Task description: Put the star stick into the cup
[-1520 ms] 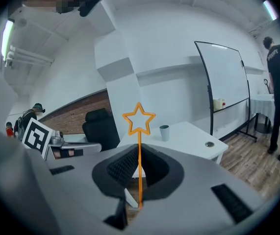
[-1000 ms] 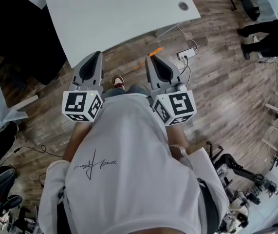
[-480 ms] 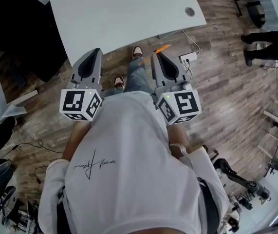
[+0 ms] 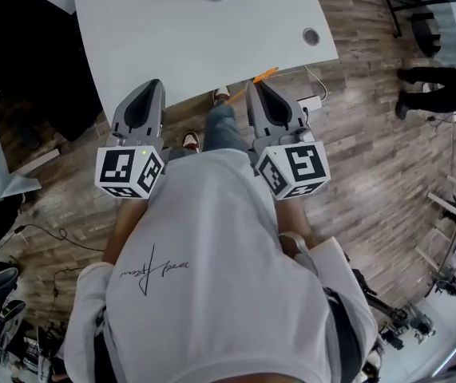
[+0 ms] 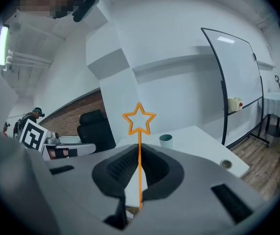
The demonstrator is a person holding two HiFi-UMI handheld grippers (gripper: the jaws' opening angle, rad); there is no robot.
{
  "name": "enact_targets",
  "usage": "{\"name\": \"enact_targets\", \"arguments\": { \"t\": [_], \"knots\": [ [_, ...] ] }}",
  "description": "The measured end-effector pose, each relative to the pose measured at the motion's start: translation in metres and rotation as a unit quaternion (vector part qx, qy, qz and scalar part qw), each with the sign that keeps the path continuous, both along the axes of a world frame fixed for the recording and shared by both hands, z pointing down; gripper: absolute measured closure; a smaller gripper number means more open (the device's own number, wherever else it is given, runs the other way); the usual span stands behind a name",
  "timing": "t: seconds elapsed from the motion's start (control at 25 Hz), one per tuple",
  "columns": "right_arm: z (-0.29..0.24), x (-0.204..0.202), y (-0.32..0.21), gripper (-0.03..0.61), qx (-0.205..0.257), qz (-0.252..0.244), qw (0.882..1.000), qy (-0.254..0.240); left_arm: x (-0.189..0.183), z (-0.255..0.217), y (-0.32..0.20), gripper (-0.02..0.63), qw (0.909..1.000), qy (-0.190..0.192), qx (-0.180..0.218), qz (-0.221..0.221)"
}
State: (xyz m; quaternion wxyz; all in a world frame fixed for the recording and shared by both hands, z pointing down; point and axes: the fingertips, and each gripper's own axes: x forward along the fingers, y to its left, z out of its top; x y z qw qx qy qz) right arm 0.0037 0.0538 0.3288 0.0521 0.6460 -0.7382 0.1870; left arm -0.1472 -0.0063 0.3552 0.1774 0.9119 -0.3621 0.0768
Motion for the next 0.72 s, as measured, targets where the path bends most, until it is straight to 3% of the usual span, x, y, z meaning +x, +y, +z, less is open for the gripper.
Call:
{"name": "enact_targets", "arguments": {
  "t": [0.36,0.72],
  "knots": [
    [-0.005,0.043,-0.046,0.563,-0.003,-0.027,1.000,-0.011,0.045,-0.004,-0.038,0.606,0.9998,0.001,-0.006,-0.017],
    [-0.008,0.066,-0.089,0.563,0.008,-0.056,0.998,-0.024,0.062,-0.007,-0.071,0.606,0.9987,-0.007,-0.005,-0.050]
  ]
}}
